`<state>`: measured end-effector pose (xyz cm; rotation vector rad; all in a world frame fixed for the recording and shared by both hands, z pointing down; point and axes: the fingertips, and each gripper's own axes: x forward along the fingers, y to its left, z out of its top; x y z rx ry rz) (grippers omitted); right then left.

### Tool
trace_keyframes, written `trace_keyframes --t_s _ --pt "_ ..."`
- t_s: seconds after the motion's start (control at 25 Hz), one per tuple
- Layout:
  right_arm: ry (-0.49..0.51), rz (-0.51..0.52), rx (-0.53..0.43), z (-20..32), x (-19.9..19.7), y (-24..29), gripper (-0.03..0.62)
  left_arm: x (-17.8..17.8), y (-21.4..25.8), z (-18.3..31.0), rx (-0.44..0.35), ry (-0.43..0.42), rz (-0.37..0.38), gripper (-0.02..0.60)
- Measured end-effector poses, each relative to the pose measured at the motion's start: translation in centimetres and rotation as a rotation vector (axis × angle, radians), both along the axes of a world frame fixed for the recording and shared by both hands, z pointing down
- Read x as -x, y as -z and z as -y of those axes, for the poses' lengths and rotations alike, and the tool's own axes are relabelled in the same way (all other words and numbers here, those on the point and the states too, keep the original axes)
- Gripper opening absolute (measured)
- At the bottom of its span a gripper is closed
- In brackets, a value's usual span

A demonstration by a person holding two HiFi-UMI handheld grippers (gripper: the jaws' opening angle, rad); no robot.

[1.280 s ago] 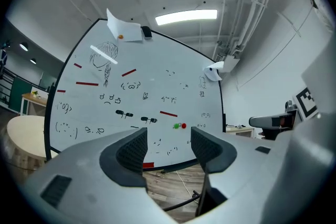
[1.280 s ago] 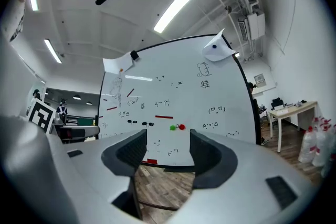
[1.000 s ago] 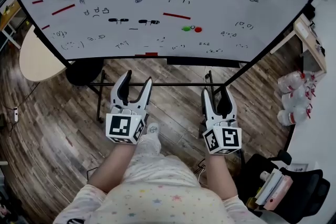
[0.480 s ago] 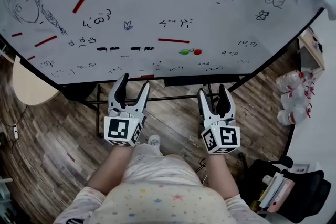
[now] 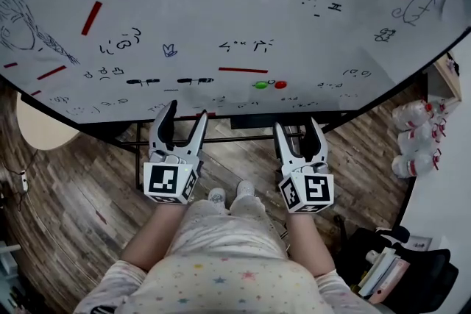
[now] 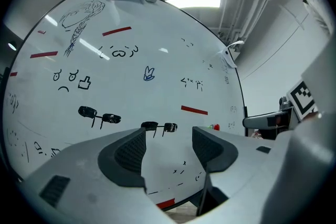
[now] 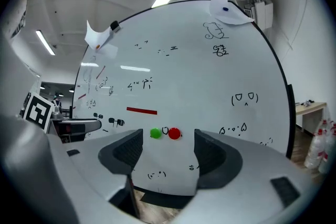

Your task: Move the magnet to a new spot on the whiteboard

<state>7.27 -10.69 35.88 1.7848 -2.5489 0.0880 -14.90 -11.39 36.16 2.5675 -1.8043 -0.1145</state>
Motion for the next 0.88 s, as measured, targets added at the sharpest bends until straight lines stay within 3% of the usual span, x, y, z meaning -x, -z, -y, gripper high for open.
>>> trace_keyframes --t_s 0.36,0.6,0.88 --pt "0.142 -0.087 -0.042 5.3 0.1 1.2 0.282 -0.6 0.7 2.6 -0.011 0.143 0.002 0.253" --pt "0.208 -0.065 -0.044 6.6 0.2 0.3 0.252 -1.5 0.1 3.4 0.005 0.202 -0.003 0.253" --pt "0.177 -0.045 -0.018 7.3 -0.1 -0.5 0.231 -1.5 -0.3 3.8 0.014 0.218 0.005 0.253"
